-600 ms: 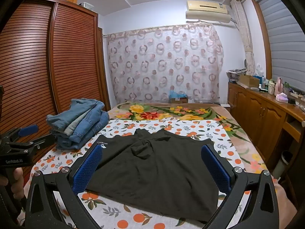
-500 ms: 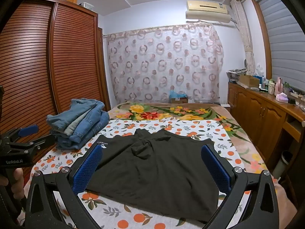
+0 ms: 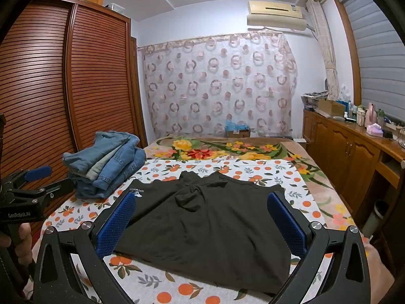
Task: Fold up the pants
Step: 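Move both grippers toward the hem of the black pants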
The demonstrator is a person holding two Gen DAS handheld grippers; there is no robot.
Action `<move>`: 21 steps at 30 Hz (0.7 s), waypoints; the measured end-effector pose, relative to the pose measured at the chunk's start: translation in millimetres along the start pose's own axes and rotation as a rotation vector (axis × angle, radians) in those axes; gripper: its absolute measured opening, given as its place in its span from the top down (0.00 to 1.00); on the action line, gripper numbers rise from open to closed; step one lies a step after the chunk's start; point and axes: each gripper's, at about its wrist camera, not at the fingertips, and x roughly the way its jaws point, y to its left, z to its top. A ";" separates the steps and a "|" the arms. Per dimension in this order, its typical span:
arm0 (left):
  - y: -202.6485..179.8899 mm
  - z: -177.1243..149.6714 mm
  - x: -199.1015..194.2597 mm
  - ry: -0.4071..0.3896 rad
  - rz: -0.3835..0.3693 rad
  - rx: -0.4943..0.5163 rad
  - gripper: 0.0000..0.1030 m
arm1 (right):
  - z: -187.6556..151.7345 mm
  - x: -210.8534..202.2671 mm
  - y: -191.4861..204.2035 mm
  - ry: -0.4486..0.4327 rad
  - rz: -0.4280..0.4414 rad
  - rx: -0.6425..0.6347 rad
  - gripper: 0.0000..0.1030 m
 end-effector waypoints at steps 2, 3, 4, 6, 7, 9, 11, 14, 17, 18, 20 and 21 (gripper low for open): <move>0.0 0.0 0.1 0.000 0.000 0.000 0.00 | -0.2 -0.2 0.1 -0.001 -0.001 -0.001 0.00; 0.0 0.0 -0.1 0.000 0.000 0.000 0.00 | -0.1 -0.1 0.1 -0.001 -0.001 -0.001 0.00; 0.0 0.0 -0.1 -0.001 -0.001 0.000 0.00 | -0.1 -0.2 0.0 -0.001 0.000 -0.001 0.00; 0.0 0.0 0.0 -0.001 0.000 0.000 0.00 | 0.0 -0.1 -0.1 -0.001 0.000 -0.001 0.00; 0.0 -0.1 -0.2 -0.001 0.000 0.000 0.00 | 0.0 -0.3 -0.2 -0.001 0.000 -0.001 0.00; 0.0 -0.1 -0.1 -0.001 -0.001 0.000 0.00 | 0.1 -0.3 -0.4 -0.001 0.000 -0.001 0.00; 0.0 -0.1 -0.1 0.000 -0.001 0.000 0.00 | 0.1 -0.3 -0.4 -0.001 -0.001 -0.001 0.00; 0.1 -0.2 0.4 0.002 -0.001 0.000 0.00 | 0.1 -0.6 -0.1 -0.001 -0.001 -0.001 0.00; -0.5 0.2 2.7 0.016 0.000 -0.003 0.00 | -0.8 0.3 -0.1 0.005 0.000 -0.001 0.00; -4.3 2.7 2.3 0.023 -0.001 -0.004 0.00 | 0.1 0.1 0.5 0.008 0.000 -0.001 0.00; -4.9 -1.1 11.1 0.039 -0.003 -0.007 0.00 | 0.1 4.6 -0.6 0.016 0.001 0.001 0.00; -4.6 -2.9 13.7 0.045 -0.004 -0.008 0.00 | 0.4 3.6 -0.6 0.020 0.000 0.001 0.00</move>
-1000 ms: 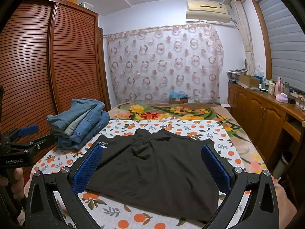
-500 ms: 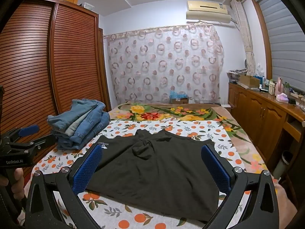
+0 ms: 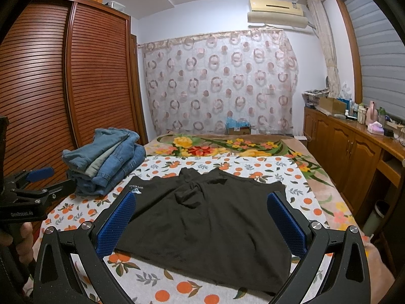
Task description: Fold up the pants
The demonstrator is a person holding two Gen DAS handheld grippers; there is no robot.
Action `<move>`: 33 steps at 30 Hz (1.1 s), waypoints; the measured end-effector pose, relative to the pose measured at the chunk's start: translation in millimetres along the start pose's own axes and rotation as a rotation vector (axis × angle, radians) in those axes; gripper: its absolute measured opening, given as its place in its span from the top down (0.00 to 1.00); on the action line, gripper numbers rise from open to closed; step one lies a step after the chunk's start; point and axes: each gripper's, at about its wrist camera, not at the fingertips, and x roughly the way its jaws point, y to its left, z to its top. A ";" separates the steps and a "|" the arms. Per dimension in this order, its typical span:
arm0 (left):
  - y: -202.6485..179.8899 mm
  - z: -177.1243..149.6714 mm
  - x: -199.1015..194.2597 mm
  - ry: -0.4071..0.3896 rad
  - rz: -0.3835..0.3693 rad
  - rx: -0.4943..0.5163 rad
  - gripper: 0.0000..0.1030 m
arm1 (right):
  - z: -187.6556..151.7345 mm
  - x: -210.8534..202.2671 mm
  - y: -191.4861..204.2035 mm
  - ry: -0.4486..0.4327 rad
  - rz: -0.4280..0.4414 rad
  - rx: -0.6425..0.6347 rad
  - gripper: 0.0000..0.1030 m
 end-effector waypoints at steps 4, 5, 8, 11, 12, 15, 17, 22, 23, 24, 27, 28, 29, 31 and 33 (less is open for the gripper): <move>4.5 -14.1 14.3 0.042 -0.001 -0.001 0.00 | -1.3 5.5 -5.0 0.029 0.004 0.000 0.00; 8.0 -16.1 17.0 0.047 -0.003 -0.003 0.00 | 0.0 2.6 -3.1 0.034 0.004 -0.001 0.00; 13.0 -21.3 24.2 0.075 -0.007 -0.006 0.00 | 0.8 5.4 -3.8 0.052 0.003 0.000 0.00; 17.9 -25.6 28.1 0.095 -0.011 -0.007 0.00 | 0.0 10.3 -4.4 0.068 -0.002 0.000 0.00; 20.4 -27.5 30.5 0.103 -0.013 -0.008 0.00 | -0.6 12.2 -4.9 0.073 -0.001 0.001 0.00; 25.6 -31.9 34.1 0.118 -0.019 -0.011 0.00 | -1.7 16.3 -4.7 0.089 -0.001 0.001 0.00; 29.5 -36.3 36.6 0.129 -0.025 -0.015 0.00 | -2.3 19.3 -4.7 0.098 0.000 -0.002 0.00; 37.4 -48.9 44.4 0.160 -0.032 -0.014 0.00 | -1.8 23.5 -4.5 0.123 0.000 -0.010 0.00; 39.0 -51.1 45.8 0.166 -0.030 -0.015 0.00 | -1.9 24.6 -4.5 0.129 -0.001 -0.011 0.00; 40.4 -53.6 47.4 0.173 -0.026 -0.017 0.00 | -2.3 26.4 -4.5 0.133 -0.001 -0.012 0.00; 47.3 -61.6 51.8 0.194 -0.027 -0.029 0.04 | -4.2 27.0 -4.7 0.151 -0.001 -0.011 0.00; 49.8 -64.8 52.8 0.204 -0.033 -0.034 0.07 | -7.1 28.1 -5.2 0.155 0.001 -0.012 0.00; 51.1 -66.3 53.5 0.209 -0.036 -0.036 0.09 | -8.8 29.8 -7.2 0.161 0.003 -0.012 0.00; 52.9 -69.7 54.1 0.217 -0.043 -0.035 0.15 | -10.4 29.8 -6.3 0.172 0.006 -0.015 0.00; 53.5 -71.7 54.2 0.229 -0.057 -0.034 0.20 | -11.0 30.9 -4.8 0.185 0.009 -0.023 0.00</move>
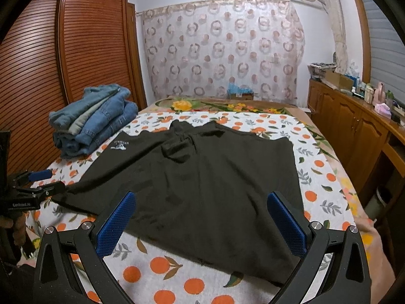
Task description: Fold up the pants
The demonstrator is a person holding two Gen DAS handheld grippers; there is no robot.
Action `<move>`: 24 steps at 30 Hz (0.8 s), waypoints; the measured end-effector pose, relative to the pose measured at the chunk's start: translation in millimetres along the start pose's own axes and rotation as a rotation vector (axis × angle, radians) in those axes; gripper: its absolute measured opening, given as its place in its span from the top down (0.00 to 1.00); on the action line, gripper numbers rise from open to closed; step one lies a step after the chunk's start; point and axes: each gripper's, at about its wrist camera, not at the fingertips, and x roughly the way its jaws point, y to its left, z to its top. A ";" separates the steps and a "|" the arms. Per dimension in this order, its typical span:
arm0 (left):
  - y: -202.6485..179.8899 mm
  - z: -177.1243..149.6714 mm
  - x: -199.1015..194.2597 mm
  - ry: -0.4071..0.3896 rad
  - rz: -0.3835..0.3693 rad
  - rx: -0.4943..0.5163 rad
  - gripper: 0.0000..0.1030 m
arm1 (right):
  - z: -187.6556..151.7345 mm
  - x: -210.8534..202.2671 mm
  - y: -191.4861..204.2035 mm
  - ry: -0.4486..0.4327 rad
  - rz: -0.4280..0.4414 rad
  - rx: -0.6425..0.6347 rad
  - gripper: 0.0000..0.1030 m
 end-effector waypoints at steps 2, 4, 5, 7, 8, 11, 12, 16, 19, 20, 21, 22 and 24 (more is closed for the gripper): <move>1.2 -2.2 1.1 0.008 -0.016 -0.003 0.28 | 1.1 1.5 0.3 0.008 0.001 -0.007 0.00; 3.3 -4.9 2.4 0.018 -0.027 -0.011 0.33 | 1.7 1.3 0.1 0.013 0.000 -0.008 0.00; 4.4 -6.3 2.6 0.023 -0.034 -0.014 0.36 | 2.5 2.5 -0.9 0.014 0.001 -0.007 0.00; 5.7 -9.7 3.5 0.035 -0.045 -0.016 0.40 | 2.6 1.6 -0.3 0.016 0.002 -0.007 0.00; 5.5 -10.8 3.9 0.038 -0.046 -0.016 0.42 | 2.9 1.9 -0.4 0.017 0.002 -0.007 0.00; 6.3 -14.3 5.5 0.052 -0.058 -0.018 0.47 | 3.2 2.3 -2.5 0.019 0.006 -0.005 0.00; 6.8 -14.9 5.8 0.054 -0.063 -0.019 0.48 | 3.6 4.3 -2.3 0.020 0.006 -0.005 0.00; 5.3 -16.8 7.1 0.064 -0.080 -0.017 0.51 | 2.5 8.4 -0.8 0.030 0.009 -0.008 0.00; 5.2 -18.0 7.4 0.069 -0.087 -0.017 0.51 | 2.6 11.2 -0.8 0.040 0.009 -0.010 0.00; 5.0 -18.7 7.5 0.071 -0.090 -0.017 0.51 | 2.3 12.1 -1.6 0.044 0.007 -0.010 0.00; 4.9 -18.9 7.3 0.071 -0.090 -0.016 0.51 | 1.8 13.2 -2.8 0.049 0.005 -0.010 0.00; 4.5 -19.1 7.0 0.070 -0.091 -0.014 0.52 | 1.3 14.1 -3.8 0.054 0.004 -0.008 0.00; 4.5 -19.3 7.1 0.070 -0.094 -0.018 0.54 | 1.0 16.4 -5.9 0.064 0.001 -0.007 0.00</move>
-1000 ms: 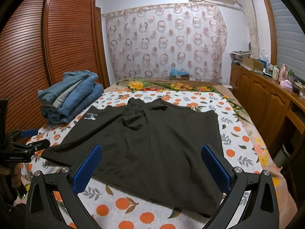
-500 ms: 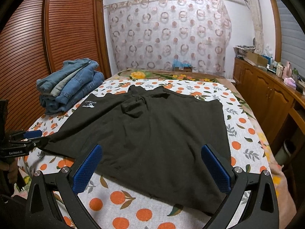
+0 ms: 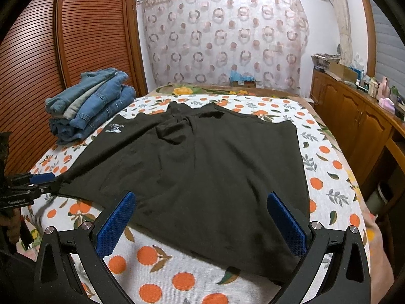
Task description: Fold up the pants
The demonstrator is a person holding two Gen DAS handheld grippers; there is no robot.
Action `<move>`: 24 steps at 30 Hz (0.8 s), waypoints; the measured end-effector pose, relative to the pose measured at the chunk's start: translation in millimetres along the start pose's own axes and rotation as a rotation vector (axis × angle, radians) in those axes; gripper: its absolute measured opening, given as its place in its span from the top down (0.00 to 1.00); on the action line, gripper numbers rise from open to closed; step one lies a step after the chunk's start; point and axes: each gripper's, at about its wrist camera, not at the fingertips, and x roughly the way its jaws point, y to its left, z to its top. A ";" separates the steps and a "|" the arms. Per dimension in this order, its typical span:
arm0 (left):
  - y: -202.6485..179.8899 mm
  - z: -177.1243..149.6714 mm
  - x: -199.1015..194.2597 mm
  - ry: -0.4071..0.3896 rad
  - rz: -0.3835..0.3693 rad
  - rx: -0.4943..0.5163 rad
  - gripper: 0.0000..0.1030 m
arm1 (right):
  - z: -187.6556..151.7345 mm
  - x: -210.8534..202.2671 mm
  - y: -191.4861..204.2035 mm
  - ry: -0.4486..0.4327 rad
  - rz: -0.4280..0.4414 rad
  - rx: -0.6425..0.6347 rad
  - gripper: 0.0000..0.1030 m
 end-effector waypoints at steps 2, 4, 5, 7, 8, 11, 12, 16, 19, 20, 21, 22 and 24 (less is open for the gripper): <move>-0.3 -0.8 -0.3 -0.001 -0.008 -0.002 0.57 | -1.5 1.9 -1.8 0.009 -0.004 0.003 0.00; -0.3 -1.2 -0.4 -0.002 -0.015 -0.002 0.62 | -4.2 2.5 -3.6 0.018 -0.007 0.007 0.00; -0.8 -0.5 0.4 -0.002 -0.021 0.000 0.66 | -4.2 2.5 -4.8 0.023 -0.008 0.009 0.00; -1.2 -0.5 0.6 -0.002 -0.035 0.002 0.73 | -6.3 2.0 -5.9 0.029 -0.011 0.014 0.00; -2.1 -0.3 0.4 0.001 -0.049 0.003 0.82 | -6.7 1.5 -6.4 0.031 -0.012 0.015 0.00; -7.4 1.7 -2.2 -0.004 -0.075 0.018 0.91 | -8.0 -1.2 -7.4 0.037 -0.014 0.022 0.00; -8.6 3.7 -3.8 -0.008 -0.083 0.020 0.92 | -7.8 -1.6 -8.1 0.037 -0.015 0.023 0.00; -14.6 16.1 -12.2 -0.038 -0.101 0.039 0.93 | -9.4 -5.8 -8.5 0.035 -0.014 0.024 0.00; -19.4 26.2 -15.3 -0.055 -0.112 0.059 0.94 | -9.1 -6.8 -12.0 0.032 -0.014 0.027 0.00; -22.2 29.9 -16.3 -0.061 -0.117 0.067 0.94 | -8.7 -5.8 -14.9 0.031 -0.014 0.028 0.00; -24.6 33.4 -17.0 -0.066 -0.123 0.075 0.94 | -9.2 -6.7 -15.6 0.031 -0.015 0.029 0.00; -28.0 37.3 -18.0 -0.072 -0.134 0.083 0.94 | -10.3 -8.2 -16.0 0.030 -0.016 0.031 0.00; -34.5 44.9 -18.8 -0.079 -0.153 0.095 0.94 | -9.7 -9.8 -18.2 0.031 -0.018 0.033 0.00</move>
